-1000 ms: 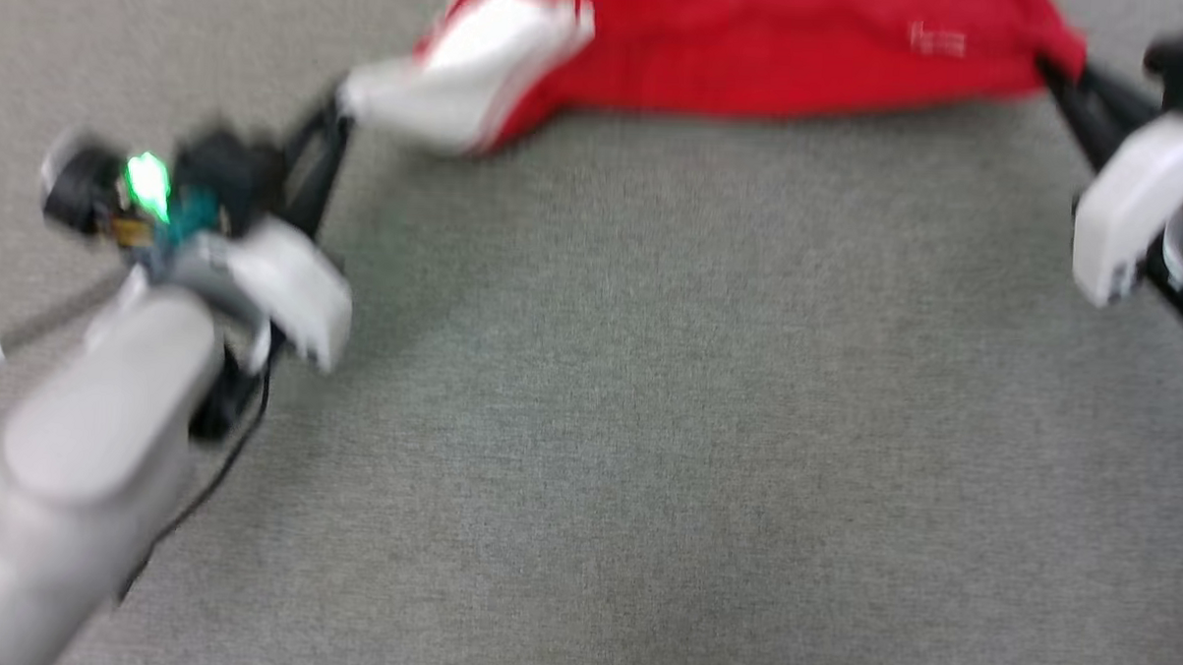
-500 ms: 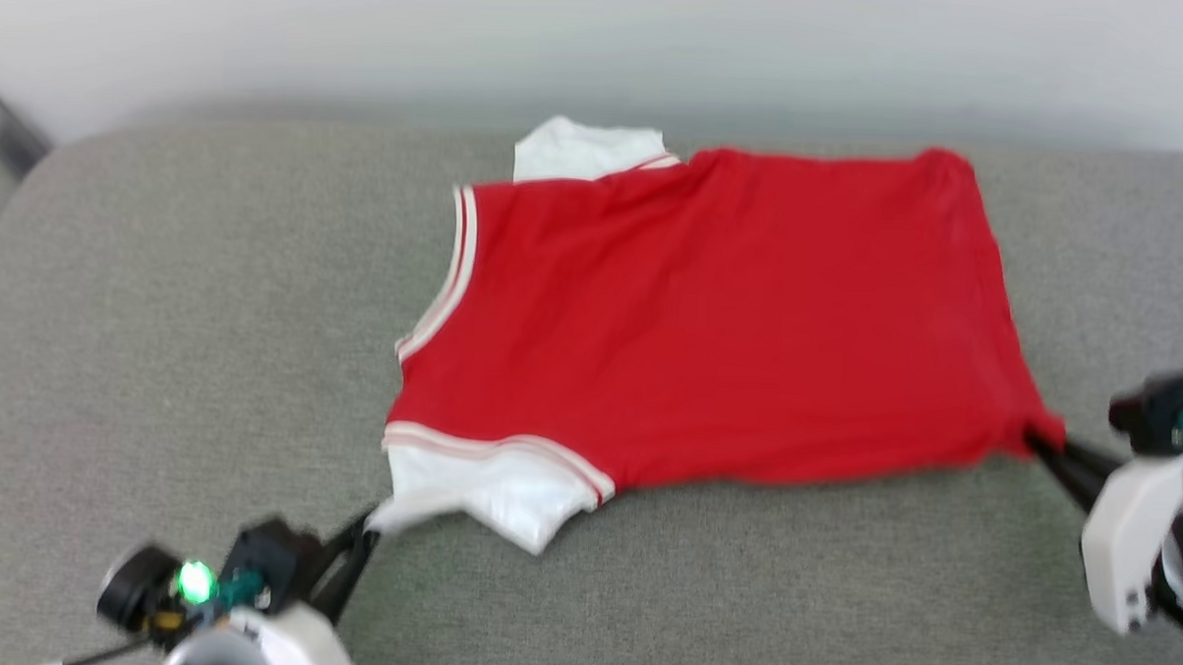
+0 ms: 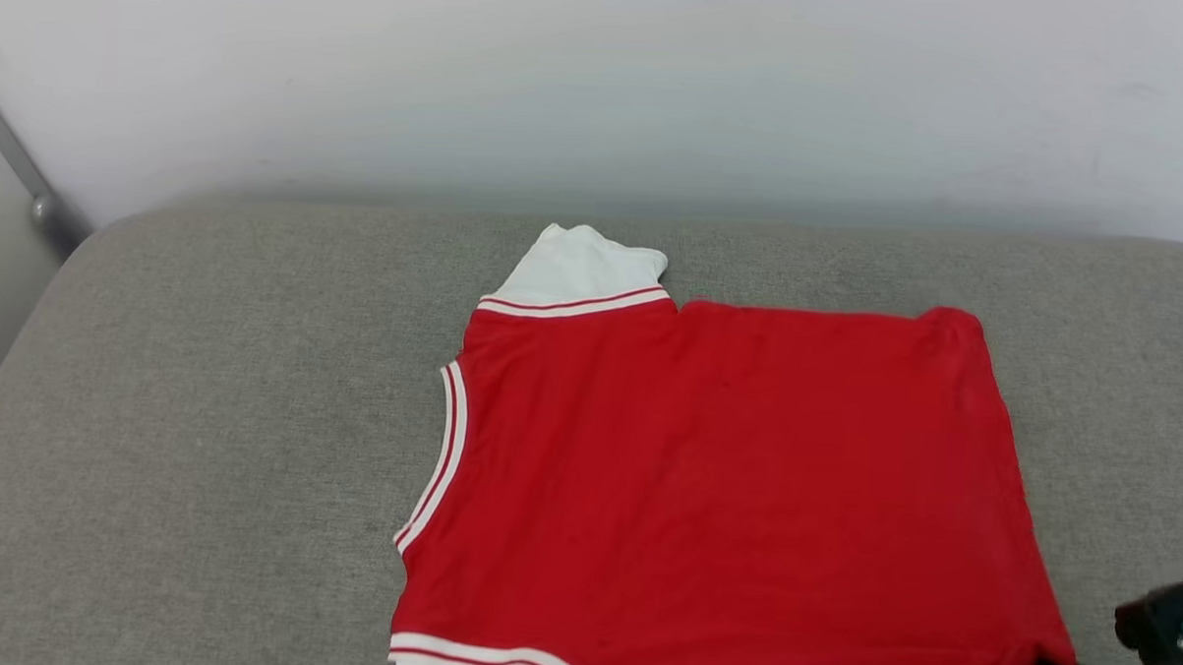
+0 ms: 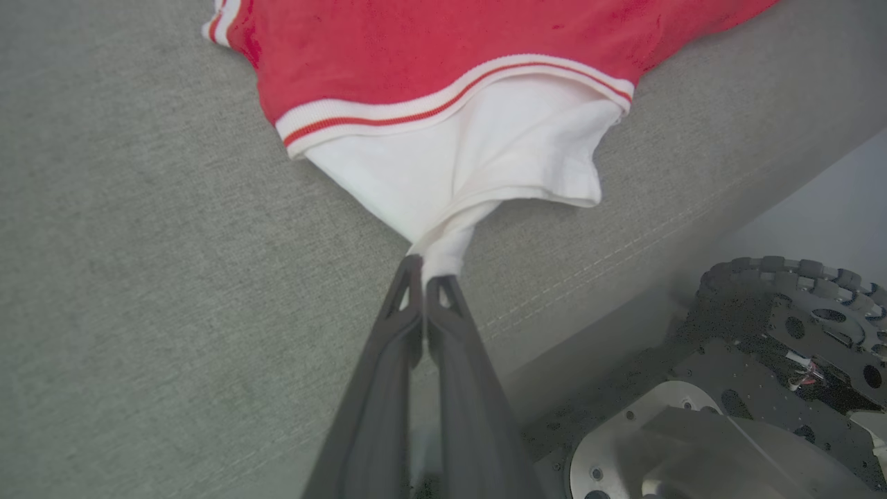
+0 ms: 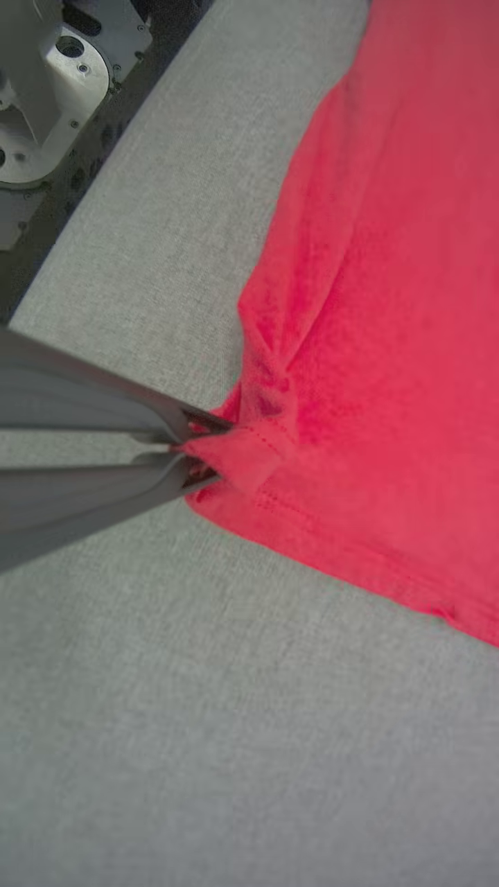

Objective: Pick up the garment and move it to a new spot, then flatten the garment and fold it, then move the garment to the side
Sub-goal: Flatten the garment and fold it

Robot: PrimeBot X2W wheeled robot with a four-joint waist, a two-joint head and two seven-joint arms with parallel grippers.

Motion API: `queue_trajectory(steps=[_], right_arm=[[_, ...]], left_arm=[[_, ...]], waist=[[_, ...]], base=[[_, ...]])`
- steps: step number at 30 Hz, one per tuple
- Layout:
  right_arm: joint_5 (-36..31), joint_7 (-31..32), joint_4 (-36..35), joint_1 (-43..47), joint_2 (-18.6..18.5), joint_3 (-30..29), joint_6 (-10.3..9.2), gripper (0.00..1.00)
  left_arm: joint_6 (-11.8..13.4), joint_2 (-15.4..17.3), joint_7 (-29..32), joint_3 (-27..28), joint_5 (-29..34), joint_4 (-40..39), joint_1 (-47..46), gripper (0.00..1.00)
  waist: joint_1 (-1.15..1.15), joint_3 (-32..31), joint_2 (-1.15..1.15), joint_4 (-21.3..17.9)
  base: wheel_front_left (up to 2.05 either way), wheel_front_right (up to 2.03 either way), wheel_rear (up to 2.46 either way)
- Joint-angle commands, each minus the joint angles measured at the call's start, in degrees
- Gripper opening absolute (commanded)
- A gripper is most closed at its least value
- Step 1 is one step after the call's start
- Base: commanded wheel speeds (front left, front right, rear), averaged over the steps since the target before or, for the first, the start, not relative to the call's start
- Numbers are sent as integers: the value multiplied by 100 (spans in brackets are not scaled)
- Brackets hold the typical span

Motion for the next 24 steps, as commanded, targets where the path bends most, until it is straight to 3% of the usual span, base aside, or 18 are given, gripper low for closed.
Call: queue_trajectory(steps=[1,7,13,24], right_arm=[[-50,25,-47,101,42,-63,-6,0],[-271,332,-404,656,246,-653,-6,0],[-427,500,-675,671,471,-988,-6,0],[-455,577,-864,-78,507,-1178,-6,0]], left_arm=[[18,33,38,-12,-5,-10,58,0],[-31,51,167,-55,-42,-50,3,0],[-71,47,87,137,88,-63,-385,0],[-590,-103,166,465,597,447,-1803,0]], waist=[[2,-3,0,6],[2,22,0,36],[2,72,0,47],[2,471,0,-54]], base=[[0,0,0],[0,0,0],[0,0,0],[0,0,0]])
